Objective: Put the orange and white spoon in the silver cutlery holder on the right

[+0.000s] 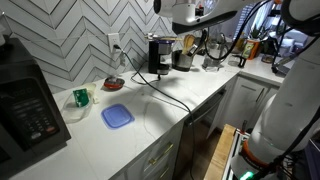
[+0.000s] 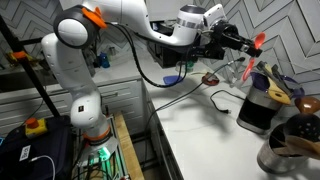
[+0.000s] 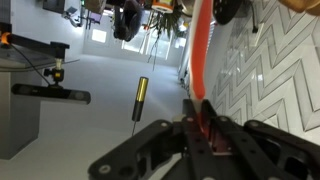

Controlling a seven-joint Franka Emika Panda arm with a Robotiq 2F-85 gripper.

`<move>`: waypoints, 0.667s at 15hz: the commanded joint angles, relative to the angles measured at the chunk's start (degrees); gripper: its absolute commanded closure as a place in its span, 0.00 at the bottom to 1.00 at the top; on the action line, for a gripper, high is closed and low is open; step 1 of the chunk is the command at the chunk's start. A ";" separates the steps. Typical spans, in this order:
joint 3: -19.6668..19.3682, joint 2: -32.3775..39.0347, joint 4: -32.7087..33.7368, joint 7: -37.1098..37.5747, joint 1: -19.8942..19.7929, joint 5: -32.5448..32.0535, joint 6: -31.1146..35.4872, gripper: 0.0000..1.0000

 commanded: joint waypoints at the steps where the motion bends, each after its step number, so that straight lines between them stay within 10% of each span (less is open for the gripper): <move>1: -1.54 -7.62 -10.89 -1.07 -0.79 8.85 5.58 0.97; 7: -1.15 -6.23 -10.00 0.20 -0.64 6.00 4.84 0.97; 10: -3.68 -8.69 -17.73 4.28 -2.24 -3.60 19.59 0.97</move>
